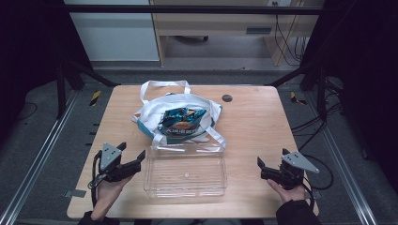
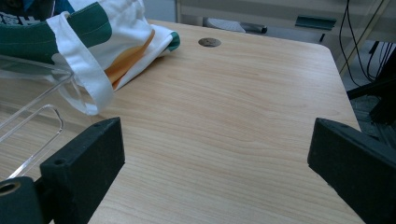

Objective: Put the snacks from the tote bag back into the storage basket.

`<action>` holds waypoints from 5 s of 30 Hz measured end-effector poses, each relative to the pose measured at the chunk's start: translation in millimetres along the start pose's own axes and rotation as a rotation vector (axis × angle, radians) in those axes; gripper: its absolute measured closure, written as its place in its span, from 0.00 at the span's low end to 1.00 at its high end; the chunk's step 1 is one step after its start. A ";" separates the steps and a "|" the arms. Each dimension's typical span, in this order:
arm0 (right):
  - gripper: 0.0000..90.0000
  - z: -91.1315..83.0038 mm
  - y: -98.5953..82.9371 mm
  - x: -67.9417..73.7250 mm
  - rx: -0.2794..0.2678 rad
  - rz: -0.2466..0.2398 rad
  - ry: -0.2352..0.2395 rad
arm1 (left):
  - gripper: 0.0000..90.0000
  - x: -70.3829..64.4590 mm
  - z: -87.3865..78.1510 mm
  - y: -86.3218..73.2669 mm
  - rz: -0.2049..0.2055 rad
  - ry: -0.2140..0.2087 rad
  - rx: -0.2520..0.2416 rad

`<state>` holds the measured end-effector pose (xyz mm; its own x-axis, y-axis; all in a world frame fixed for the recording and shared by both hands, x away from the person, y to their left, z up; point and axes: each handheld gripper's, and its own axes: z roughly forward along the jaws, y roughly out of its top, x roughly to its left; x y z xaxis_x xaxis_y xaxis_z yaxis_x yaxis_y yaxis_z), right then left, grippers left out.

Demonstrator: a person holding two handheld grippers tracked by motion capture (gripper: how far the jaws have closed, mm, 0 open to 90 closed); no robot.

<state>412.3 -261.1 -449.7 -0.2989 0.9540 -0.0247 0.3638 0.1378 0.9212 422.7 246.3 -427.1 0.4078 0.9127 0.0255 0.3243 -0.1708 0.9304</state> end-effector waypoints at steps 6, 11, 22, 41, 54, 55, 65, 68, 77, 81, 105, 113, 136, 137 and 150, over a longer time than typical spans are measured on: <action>0.05 -0.4 0.4 0.4 0.003 -0.003 0.007 | 0.26 -2.8 1.2 1.3 0.003 -0.014 -0.004; 0.05 0.9 -0.6 0.7 0.017 -0.005 0.010 | 0.28 -6.8 1.3 3.1 0.002 -0.020 0.001; 0.05 2.3 -0.3 0.2 0.021 -0.006 0.007 | 0.31 -14.6 2.7 11.1 0.000 -0.040 -0.021; 0.05 3.8 -0.4 1.1 0.024 -0.013 0.000 | 0.32 -19.8 2.4 33.3 -0.008 -0.061 -0.060; 0.05 4.1 -1.5 1.6 0.033 -0.019 -0.005 | 0.31 -25.0 17.3 47.9 0.008 -0.069 -0.048; 0.05 4.1 -1.6 1.7 0.034 -0.018 -0.003 | 0.31 -25.6 18.7 48.9 0.010 -0.069 -0.045; 0.05 4.2 -1.7 1.8 0.034 -0.018 -0.003 | 0.31 -29.0 29.4 56.2 0.022 -0.070 -0.042; 0.05 4.3 -1.7 1.8 0.035 -0.017 -0.003 | 0.31 -30.3 33.5 57.5 0.022 -0.068 -0.038; 0.05 5.3 -2.2 2.1 0.039 -0.025 -0.003 | 0.32 -29.0 45.2 60.8 0.026 -0.063 -0.034; 0.05 5.3 -2.1 1.8 0.038 -0.022 -0.005 | 0.34 -28.4 49.1 61.1 0.029 -0.062 -0.030; 0.05 6.3 -2.6 2.0 0.045 -0.021 -0.003 | 0.48 -27.4 73.9 69.5 0.048 -0.055 -0.007; 0.05 6.4 -2.5 1.9 0.044 -0.022 -0.002 | 0.55 -29.7 81.8 71.7 0.058 -0.060 0.011; 0.05 7.0 -2.7 1.8 0.050 -0.031 0.000 | 0.91 -31.5 93.3 72.7 0.041 -0.049 0.016; 0.05 6.9 -2.7 1.8 0.050 -0.031 0.000 | 0.93 -31.5 92.9 72.6 0.039 -0.047 0.015; 0.05 7.0 -2.5 2.2 0.050 -0.030 0.002 | 0.82 -32.4 89.5 71.6 0.039 -0.065 0.003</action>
<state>416.9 -257.5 -454.8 -0.3122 0.9486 -0.0515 0.3985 0.1799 0.8993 509.0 171.3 -394.1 0.4744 0.8795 0.0378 0.3098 -0.2070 0.9280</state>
